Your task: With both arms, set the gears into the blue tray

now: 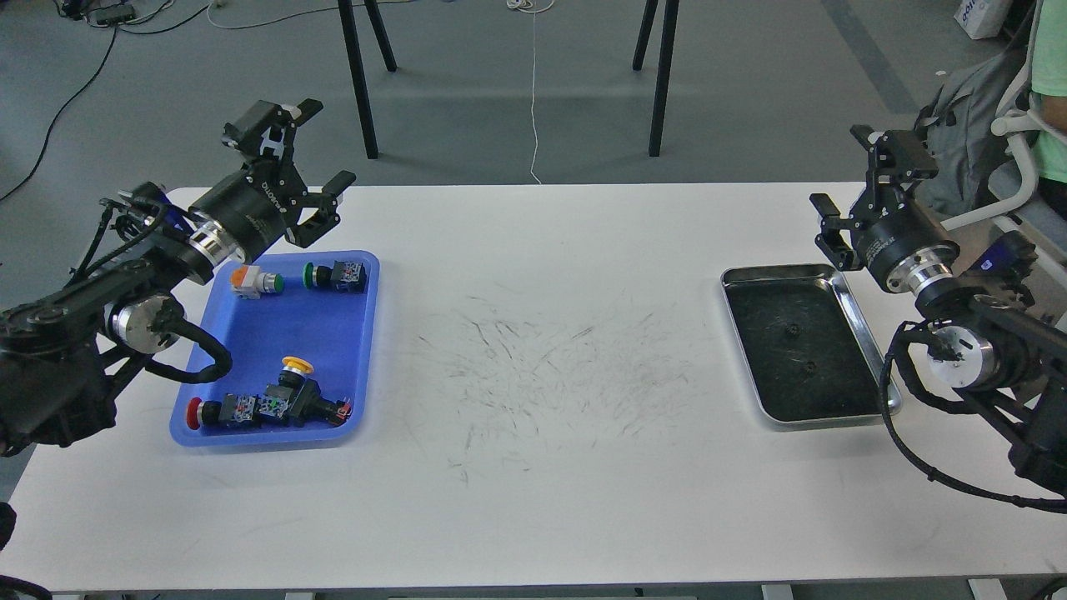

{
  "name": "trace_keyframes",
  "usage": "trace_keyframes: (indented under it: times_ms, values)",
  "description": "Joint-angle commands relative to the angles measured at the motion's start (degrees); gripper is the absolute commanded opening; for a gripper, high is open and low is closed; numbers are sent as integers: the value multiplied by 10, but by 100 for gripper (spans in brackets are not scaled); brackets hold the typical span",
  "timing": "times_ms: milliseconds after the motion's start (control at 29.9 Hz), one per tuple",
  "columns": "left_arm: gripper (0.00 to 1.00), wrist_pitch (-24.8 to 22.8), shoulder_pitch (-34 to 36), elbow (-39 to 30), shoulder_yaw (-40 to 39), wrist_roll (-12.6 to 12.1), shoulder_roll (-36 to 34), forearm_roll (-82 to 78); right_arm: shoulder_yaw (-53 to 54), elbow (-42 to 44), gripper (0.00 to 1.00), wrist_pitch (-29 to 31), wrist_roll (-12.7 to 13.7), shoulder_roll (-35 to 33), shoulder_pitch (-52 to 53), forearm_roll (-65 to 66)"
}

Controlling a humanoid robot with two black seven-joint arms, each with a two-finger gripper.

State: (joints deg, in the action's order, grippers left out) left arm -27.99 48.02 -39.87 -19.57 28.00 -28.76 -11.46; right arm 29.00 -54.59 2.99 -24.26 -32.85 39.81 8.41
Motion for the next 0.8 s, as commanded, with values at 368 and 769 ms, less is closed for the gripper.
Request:
trace_keyframes:
  times_ms: [368, 769]
  values:
    - [100, 0, -2, 25, 5, 0, 17, 25, 0, -1, 99, 0, 0, 1, 0, 0]
    - [100, 0, 16, 65, 7, 0, 34, 28, -1, -6, 99, 0, 0, -5, 1, -1]
